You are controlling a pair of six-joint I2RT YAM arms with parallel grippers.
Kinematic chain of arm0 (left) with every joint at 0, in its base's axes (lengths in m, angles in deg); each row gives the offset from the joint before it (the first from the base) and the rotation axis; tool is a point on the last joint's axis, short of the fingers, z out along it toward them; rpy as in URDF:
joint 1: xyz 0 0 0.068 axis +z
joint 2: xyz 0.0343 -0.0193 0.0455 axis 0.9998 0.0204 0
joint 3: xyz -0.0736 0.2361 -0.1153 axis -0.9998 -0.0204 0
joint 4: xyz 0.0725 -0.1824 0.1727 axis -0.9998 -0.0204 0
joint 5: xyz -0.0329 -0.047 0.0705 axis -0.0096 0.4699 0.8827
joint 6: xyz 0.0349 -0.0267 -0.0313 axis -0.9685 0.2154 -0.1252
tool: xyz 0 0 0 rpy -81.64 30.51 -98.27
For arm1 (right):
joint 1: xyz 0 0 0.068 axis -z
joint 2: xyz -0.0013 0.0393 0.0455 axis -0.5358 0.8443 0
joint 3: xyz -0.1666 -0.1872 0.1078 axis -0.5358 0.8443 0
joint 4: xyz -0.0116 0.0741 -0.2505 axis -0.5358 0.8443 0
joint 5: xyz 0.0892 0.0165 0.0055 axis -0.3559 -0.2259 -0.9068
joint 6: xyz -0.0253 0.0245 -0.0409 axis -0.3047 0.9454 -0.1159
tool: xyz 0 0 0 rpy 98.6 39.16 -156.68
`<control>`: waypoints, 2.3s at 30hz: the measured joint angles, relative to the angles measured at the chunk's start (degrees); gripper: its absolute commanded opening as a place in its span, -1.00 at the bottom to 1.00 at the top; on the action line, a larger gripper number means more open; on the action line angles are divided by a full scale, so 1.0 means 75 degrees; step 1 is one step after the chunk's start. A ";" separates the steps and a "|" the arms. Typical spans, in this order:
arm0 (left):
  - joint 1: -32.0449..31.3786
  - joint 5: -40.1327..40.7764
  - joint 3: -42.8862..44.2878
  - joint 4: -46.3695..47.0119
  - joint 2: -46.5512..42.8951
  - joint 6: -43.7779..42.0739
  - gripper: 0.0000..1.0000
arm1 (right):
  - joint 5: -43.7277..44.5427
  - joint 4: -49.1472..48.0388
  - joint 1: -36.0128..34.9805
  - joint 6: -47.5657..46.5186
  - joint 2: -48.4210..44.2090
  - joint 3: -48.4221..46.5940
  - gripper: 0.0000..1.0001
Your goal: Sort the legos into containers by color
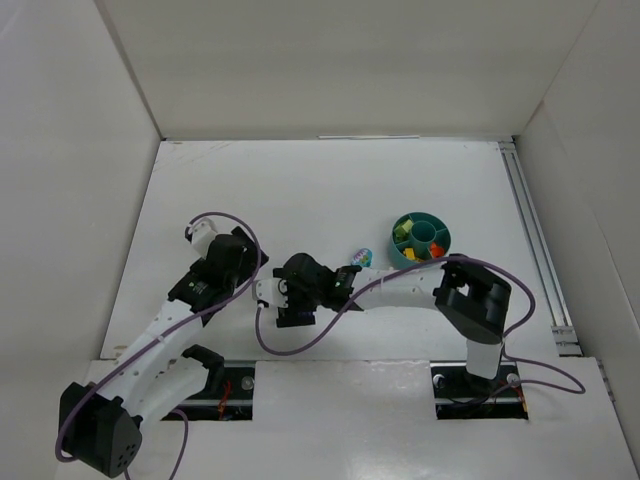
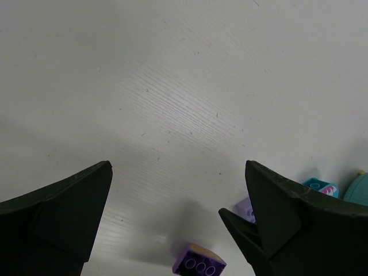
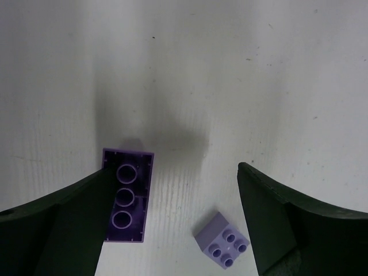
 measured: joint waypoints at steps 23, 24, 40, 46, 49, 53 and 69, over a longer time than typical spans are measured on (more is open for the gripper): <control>0.0000 0.0035 0.0000 0.0000 -0.0187 -0.0003 1.00 | -0.0017 0.0015 0.0038 0.0539 -0.0755 0.0411 -0.84; 0.0000 0.0035 0.0000 0.0000 -0.0187 -0.0003 1.00 | 0.0020 0.0017 0.0067 0.0571 -0.1017 0.0513 -0.84; 0.0000 -0.0195 0.0000 0.0638 0.0347 -0.0236 1.00 | -0.0475 -0.1224 0.5657 0.0431 -0.5913 0.2812 -0.81; 0.0000 -0.0309 0.0090 0.0877 0.0988 -0.0358 1.00 | -0.0906 -0.1629 0.7484 0.0507 -0.6146 0.3008 -0.79; 0.0000 -0.0338 0.0242 0.0915 0.1276 -0.0405 1.00 | -0.1241 -0.1871 0.8137 0.0600 -0.5709 0.3008 -0.79; 0.0000 -0.0405 0.0536 0.0970 0.1664 -0.0481 1.00 | -0.1547 -0.1973 0.8352 0.0685 -0.4989 0.3008 -0.79; 0.0000 -0.0903 0.0644 0.1343 0.2282 -0.0758 1.00 | -0.2253 -0.2608 0.8367 0.1026 -0.4083 0.3599 -0.69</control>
